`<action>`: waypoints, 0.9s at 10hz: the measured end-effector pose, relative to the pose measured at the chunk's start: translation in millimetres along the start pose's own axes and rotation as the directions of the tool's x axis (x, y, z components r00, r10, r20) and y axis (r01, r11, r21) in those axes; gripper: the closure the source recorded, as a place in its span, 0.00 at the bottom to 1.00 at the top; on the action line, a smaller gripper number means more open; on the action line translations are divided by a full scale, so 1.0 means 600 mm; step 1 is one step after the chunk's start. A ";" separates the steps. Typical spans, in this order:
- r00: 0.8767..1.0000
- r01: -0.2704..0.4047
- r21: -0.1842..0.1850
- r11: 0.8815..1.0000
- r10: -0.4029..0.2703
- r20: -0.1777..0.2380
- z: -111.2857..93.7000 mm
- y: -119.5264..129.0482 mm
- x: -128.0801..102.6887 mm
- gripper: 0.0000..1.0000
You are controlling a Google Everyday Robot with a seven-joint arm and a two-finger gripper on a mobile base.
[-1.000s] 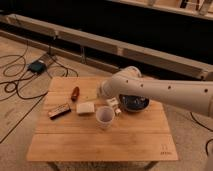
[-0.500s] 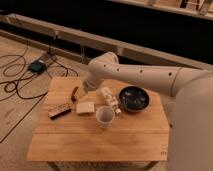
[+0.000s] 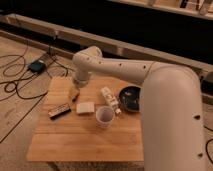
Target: Place the eraser on the white sponge
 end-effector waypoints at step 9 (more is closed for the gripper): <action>0.992 0.118 0.006 0.993 -0.118 -0.033 0.091 0.016 -0.017 0.29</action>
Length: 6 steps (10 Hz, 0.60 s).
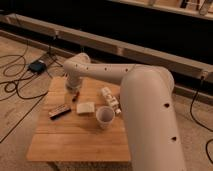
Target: Place the eraser on the white sponge
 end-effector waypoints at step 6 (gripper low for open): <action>0.972 0.217 0.062 0.974 -0.209 -0.107 0.029 0.023 0.008 0.29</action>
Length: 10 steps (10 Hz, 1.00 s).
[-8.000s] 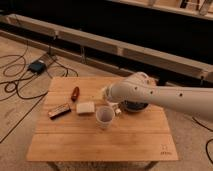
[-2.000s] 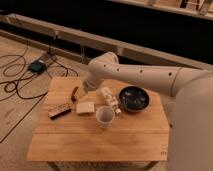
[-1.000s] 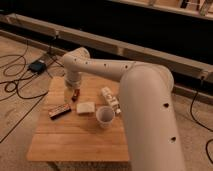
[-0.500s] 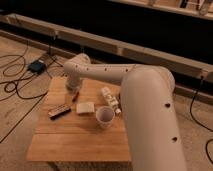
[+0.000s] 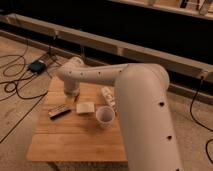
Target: Place the eraser on the white sponge
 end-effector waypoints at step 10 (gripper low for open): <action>0.936 0.341 -0.035 0.940 -0.342 -0.081 0.080 0.060 -0.066 0.29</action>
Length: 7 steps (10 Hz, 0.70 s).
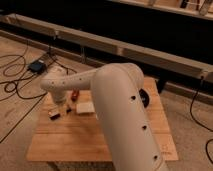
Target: Place the eraser on the white sponge
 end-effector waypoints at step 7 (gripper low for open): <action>0.995 0.093 -0.049 0.994 -0.094 -0.019 0.049 -0.027 -0.020 0.29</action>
